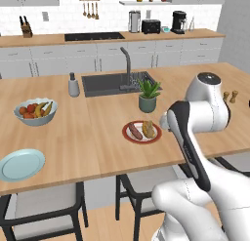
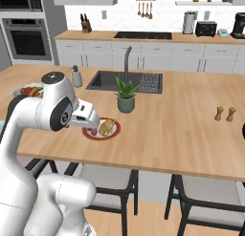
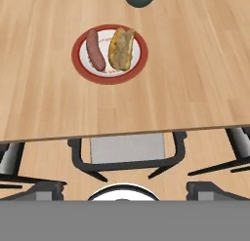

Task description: Place one bun and one sausage from the bowl on each plate.

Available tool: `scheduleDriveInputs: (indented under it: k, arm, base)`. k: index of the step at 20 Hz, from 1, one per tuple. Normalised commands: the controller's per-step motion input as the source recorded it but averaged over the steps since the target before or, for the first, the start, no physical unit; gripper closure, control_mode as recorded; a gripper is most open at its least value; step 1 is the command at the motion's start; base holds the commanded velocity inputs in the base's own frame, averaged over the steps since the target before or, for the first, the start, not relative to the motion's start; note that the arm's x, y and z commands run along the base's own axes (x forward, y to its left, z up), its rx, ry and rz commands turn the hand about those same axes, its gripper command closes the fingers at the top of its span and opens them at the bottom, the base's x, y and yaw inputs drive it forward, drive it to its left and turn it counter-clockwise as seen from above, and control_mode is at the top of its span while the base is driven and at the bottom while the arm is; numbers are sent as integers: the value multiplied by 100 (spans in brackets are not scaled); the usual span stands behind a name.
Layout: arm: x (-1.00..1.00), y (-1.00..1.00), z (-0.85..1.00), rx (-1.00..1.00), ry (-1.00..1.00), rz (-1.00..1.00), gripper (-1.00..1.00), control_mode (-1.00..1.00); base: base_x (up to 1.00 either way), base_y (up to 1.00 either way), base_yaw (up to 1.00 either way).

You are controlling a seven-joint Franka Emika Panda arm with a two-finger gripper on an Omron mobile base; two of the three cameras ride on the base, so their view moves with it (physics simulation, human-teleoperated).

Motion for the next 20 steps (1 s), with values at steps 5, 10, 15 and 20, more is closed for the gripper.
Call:
scheduleDriveInputs:
  k: [5,10,15,20]
  arm:
    - [0,0,0,0,0,0,-100,100]
    - [0,0,0,0,0,0,-100,100]
    - [0,0,0,0,0,0,-100,100]
    - [0,0,0,0,0,0,-100,100]
  base:
    - [-67,-67,-3]
    - [-6,-100,-7]
    - [0,-100,-3]
    - [1,-100,0]
